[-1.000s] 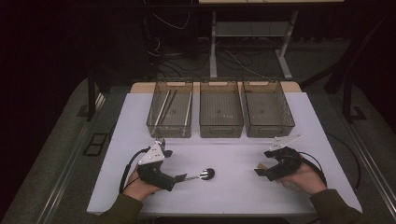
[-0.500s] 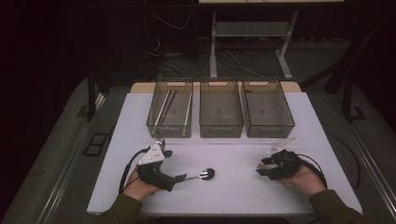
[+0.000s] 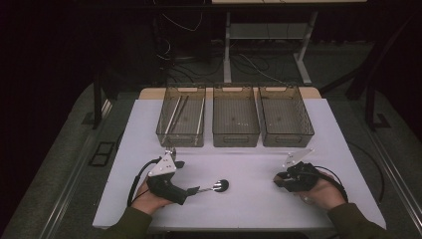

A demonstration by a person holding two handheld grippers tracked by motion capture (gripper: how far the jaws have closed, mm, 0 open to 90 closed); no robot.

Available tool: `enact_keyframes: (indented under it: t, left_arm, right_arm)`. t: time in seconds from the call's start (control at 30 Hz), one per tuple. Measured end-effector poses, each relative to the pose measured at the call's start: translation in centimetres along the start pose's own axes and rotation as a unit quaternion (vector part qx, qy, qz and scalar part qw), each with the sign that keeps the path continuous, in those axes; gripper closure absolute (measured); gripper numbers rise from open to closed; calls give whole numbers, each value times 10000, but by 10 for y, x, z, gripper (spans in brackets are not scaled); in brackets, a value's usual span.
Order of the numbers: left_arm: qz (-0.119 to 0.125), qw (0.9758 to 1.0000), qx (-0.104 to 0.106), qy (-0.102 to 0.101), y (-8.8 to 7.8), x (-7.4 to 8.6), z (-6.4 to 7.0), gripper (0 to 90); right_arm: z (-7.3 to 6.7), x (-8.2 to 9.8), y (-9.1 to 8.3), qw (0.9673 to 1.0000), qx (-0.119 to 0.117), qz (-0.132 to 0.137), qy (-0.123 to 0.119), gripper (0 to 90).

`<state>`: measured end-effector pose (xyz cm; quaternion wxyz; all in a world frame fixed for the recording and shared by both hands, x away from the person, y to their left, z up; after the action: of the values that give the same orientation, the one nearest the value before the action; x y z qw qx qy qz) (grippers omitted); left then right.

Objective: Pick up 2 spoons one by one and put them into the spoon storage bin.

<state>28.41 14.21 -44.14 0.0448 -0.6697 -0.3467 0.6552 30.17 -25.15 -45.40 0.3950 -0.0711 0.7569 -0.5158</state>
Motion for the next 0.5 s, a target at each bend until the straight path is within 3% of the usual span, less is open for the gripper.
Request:
enact_keyframes:
  t: [0.5]
  left_arm:
    - [-50,10000,27,29,1,1,0,0]
  right_arm:
    - [6,0,-2,9994,-105,121,316,743]
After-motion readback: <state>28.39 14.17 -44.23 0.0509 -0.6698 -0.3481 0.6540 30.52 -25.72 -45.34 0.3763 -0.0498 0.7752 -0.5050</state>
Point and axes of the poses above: each handheld gripper's, and its own axes: y roughly forward along the jaws, x roughly out of its underside, z roughly to its right, the point moved 2 cm from there along y, roughly forward along the jaws, and after that the axes turned 15 degrees about y, right-handed, at the moved point
